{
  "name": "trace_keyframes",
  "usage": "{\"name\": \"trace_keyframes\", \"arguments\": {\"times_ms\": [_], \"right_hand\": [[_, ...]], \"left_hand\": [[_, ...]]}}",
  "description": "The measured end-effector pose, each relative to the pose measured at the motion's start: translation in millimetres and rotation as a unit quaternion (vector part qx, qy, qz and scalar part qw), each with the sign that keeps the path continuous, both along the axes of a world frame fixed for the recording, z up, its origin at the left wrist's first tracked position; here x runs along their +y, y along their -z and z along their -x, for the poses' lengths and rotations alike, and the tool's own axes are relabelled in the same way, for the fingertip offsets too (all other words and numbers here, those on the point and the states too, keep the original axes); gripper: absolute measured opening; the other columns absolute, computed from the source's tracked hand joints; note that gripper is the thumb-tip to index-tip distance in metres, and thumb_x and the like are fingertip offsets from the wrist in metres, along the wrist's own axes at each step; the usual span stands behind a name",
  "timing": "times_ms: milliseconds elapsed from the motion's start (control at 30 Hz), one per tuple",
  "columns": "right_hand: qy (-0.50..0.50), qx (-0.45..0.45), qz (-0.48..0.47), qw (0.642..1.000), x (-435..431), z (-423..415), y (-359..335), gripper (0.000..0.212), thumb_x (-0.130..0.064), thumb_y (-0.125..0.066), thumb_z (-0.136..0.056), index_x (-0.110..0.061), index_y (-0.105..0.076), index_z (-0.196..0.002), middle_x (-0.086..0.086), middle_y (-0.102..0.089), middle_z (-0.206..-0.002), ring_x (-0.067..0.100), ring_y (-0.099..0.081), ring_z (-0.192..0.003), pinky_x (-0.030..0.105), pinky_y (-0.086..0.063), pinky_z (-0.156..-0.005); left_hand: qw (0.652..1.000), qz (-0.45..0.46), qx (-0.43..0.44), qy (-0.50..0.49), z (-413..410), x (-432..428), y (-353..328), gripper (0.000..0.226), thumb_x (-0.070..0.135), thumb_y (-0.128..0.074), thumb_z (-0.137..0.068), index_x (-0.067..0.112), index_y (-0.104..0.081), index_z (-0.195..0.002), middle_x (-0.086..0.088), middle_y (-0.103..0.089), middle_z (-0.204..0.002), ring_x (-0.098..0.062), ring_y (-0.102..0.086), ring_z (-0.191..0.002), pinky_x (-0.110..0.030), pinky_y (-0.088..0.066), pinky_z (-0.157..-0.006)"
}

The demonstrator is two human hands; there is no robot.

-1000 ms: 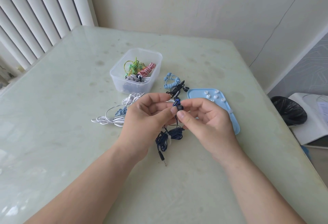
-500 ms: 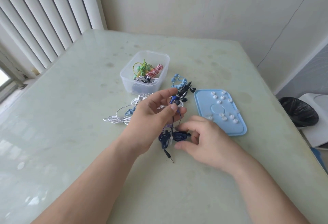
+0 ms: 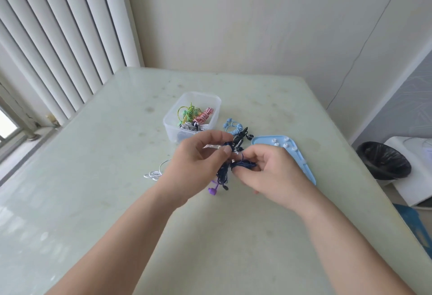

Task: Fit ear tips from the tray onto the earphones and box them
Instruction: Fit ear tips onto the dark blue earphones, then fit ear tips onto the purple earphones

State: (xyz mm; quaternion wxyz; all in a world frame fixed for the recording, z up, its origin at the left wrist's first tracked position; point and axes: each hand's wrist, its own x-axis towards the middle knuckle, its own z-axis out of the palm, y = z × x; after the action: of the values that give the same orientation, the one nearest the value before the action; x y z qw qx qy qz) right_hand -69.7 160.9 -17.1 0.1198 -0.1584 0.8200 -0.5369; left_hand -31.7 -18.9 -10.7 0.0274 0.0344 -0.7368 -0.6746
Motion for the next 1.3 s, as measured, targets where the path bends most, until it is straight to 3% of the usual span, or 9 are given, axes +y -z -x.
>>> {"name": "trace_keyframes", "arguments": {"times_ms": [100,233,367,567,833,1067,1167,1233,1300], "right_hand": [[0.016,-0.029,0.057,0.998,-9,10,-16,0.01,-0.015,-0.079,-0.085,-0.02,-0.074,-0.093,0.008,-0.076,-0.082,0.029,-0.068,-0.068,0.037,-0.054,-0.058],[0.05,-0.091,0.161,0.981,-26,27,-35,0.028,-0.002,-0.079,-0.084,-0.003,-0.067,-0.109,0.026,-0.074,-0.092,0.032,-0.068,-0.067,0.039,-0.057,-0.059],[0.077,-0.147,0.239,0.957,-54,51,-47,0.038,-0.008,-0.081,-0.085,-0.005,-0.059,-0.116,0.023,-0.076,-0.093,0.029,-0.069,-0.064,0.036,-0.055,-0.056],[0.135,-0.111,0.192,0.966,-70,90,-45,0.025,-0.019,-0.071,-0.094,-0.016,-0.062,-0.117,0.01,-0.077,-0.095,0.02,-0.069,-0.066,0.035,-0.052,-0.057],[0.103,-0.118,0.189,0.969,-66,102,-42,0.017,-0.017,-0.07,-0.095,-0.014,-0.066,-0.112,0.01,-0.078,-0.092,0.02,-0.069,-0.066,0.033,-0.052,-0.054],[0.1,-0.112,0.161,0.975,-59,99,-34,0.012,-0.017,-0.067,-0.097,-0.014,-0.067,-0.108,0.012,-0.077,-0.094,0.019,-0.068,-0.067,0.032,-0.051,-0.054],[0.102,-0.11,0.148,0.978,-59,94,-29,0.011,-0.017,-0.066,-0.098,-0.014,-0.067,-0.109,0.011,-0.077,-0.093,0.019,-0.068,-0.067,0.031,-0.052,-0.054],[0.105,-0.109,0.137,0.979,-58,89,-26,0.012,-0.017,-0.065,-0.098,-0.013,-0.067,-0.109,0.012,-0.077,-0.094,0.019,-0.068,-0.066,0.033,-0.052,-0.055],[0.106,-0.108,0.125,0.981,-57,83,-24,0.01,-0.016,-0.066,-0.097,-0.013,-0.067,-0.107,0.013,-0.076,-0.095,0.019,-0.067,-0.064,0.033,-0.052,-0.054]], "left_hand": [[0.998,0.058,0.017,0.011,1,-10,-14,0.023,0.024,-0.075,-0.094,0.027,-0.071,-0.117,0.004,-0.081,-0.096,-0.015,-0.077,-0.093,-0.032,-0.061,-0.086],[0.993,0.111,0.039,0.025,7,-23,-27,0.043,0.014,-0.087,-0.082,0.029,-0.07,-0.118,0.011,-0.077,-0.101,-0.004,-0.074,-0.095,-0.021,-0.06,-0.081],[0.98,0.18,0.08,-0.03,31,-37,-39,0.044,0.017,-0.089,-0.079,0.026,-0.071,-0.119,0.012,-0.075,-0.102,0.001,-0.073,-0.09,-0.017,-0.059,-0.077],[0.959,0.252,0.026,-0.125,113,-74,-34,0.047,0.014,-0.086,-0.076,0.021,-0.071,-0.12,0.0,-0.073,-0.108,-0.02,-0.072,-0.094,-0.03,-0.058,-0.085],[0.891,0.45,-0.049,-0.028,180,-63,-10,0.054,0.025,-0.074,-0.081,0.02,-0.061,-0.133,-0.002,-0.07,-0.115,-0.024,-0.066,-0.101,-0.028,-0.053,-0.084],[0.841,0.541,-0.025,-0.003,178,-67,-11,0.023,0.022,-0.062,-0.087,0.009,-0.073,-0.103,-0.013,-0.075,-0.102,-0.035,-0.07,-0.097,-0.044,-0.061,-0.083],[0.804,0.594,-0.015,0.019,169,-64,-9,0.019,0.016,-0.057,-0.087,0.014,-0.076,-0.091,-0.008,-0.072,-0.084,-0.034,-0.066,-0.082,-0.037,-0.06,-0.07],[0.785,0.617,-0.026,0.046,161,-59,-5,0.022,0.015,-0.049,-0.09,0.013,-0.07,-0.083,-0.003,-0.057,-0.07,-0.031,-0.054,-0.072,-0.029,-0.046,-0.058],[0.781,0.62,-0.031,0.069,154,-57,-8,0.026,0.013,-0.045,-0.093,0.01,-0.069,-0.084,-0.003,-0.051,-0.069,-0.031,-0.05,-0.075,-0.029,-0.042,-0.061]]}}
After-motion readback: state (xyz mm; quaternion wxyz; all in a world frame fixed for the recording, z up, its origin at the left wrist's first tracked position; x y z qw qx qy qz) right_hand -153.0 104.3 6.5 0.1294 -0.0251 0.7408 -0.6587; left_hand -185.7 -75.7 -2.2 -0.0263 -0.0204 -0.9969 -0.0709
